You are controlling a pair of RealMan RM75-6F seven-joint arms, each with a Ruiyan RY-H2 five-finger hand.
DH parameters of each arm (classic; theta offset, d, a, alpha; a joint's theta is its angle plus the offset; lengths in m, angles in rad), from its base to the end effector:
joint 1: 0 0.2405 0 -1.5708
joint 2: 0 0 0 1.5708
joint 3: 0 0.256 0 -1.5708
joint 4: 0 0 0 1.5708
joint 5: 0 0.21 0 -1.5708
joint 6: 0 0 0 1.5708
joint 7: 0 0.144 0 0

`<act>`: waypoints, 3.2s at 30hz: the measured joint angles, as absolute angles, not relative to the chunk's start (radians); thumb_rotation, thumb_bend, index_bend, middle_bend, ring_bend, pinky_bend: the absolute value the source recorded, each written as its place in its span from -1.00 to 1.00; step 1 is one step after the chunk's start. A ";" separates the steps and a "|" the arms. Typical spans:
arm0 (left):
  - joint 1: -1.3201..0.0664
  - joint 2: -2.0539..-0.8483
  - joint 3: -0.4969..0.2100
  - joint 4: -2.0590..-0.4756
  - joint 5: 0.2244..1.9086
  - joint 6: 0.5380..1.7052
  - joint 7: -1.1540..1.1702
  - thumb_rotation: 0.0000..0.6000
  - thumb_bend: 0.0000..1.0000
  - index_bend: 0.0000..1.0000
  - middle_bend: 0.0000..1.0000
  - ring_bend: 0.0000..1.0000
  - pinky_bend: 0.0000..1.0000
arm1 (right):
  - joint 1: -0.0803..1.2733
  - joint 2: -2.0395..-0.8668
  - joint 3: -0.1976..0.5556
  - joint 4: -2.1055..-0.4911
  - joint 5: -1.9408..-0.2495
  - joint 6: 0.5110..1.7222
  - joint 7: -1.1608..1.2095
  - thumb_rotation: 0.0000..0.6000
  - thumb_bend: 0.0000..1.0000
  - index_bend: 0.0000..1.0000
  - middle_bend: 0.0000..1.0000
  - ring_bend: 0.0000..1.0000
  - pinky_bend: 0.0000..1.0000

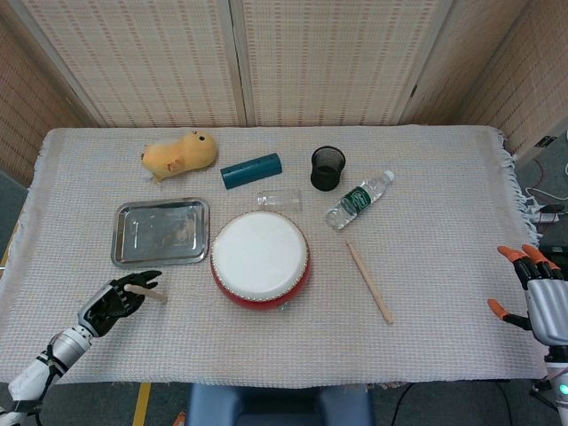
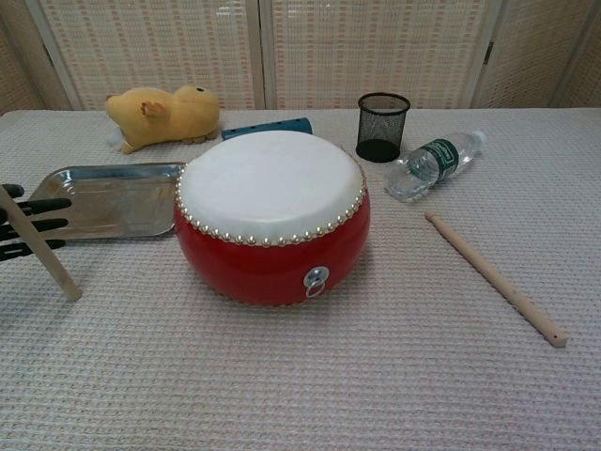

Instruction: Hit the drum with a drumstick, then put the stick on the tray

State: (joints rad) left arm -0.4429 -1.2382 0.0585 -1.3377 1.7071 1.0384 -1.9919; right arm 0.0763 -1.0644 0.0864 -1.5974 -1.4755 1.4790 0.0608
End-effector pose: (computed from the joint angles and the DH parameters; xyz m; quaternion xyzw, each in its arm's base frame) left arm -0.2993 0.2597 0.0697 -0.2019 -0.8533 -0.4808 0.0076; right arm -0.3193 -0.1864 0.1845 0.5783 -0.3832 0.3927 0.6038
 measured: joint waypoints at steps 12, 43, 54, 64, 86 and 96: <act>-0.450 -1.284 0.044 -1.334 1.551 1.018 -1.954 1.00 -0.09 0.02 -0.39 -0.64 -0.70 | 0.074 -1.060 0.091 -1.609 -1.470 1.483 0.050 1.00 -0.64 -0.66 -0.58 -0.84 -0.55; -0.478 -1.354 0.002 -1.316 1.519 0.994 -2.001 1.00 -0.10 -0.09 -0.07 -0.26 -0.45 | 0.069 -1.053 0.099 -1.603 -1.455 1.485 0.057 1.00 -0.64 -0.65 -0.58 -0.84 -0.55; -0.463 -1.360 0.014 -1.279 1.534 1.014 -2.093 1.00 -0.10 -0.07 -0.06 -0.26 -0.46 | 0.074 -1.053 0.099 -1.610 -1.453 1.477 0.049 1.00 -0.64 -0.65 -0.58 -0.84 -0.55; -0.442 -1.392 0.057 -1.191 1.603 1.091 -2.195 1.00 -0.22 -0.19 -0.13 -0.28 -0.48 | 0.075 -1.055 0.099 -1.613 -1.455 1.477 0.046 1.00 -0.64 -0.65 -0.58 -0.84 -0.55; -0.482 -1.417 0.052 -1.184 1.567 1.065 -2.202 1.00 -0.41 -0.22 -0.11 -0.26 -0.42 | 0.071 -1.054 0.098 -1.615 -1.450 1.478 0.042 1.00 -0.64 -0.65 -0.58 -0.84 -0.55; -0.465 -1.434 0.062 -1.139 1.561 1.070 -2.268 1.00 -0.41 -0.21 -0.10 -0.25 -0.42 | 0.075 -1.053 0.099 -1.621 -1.451 1.474 0.035 1.00 -0.64 -0.65 -0.58 -0.84 -0.55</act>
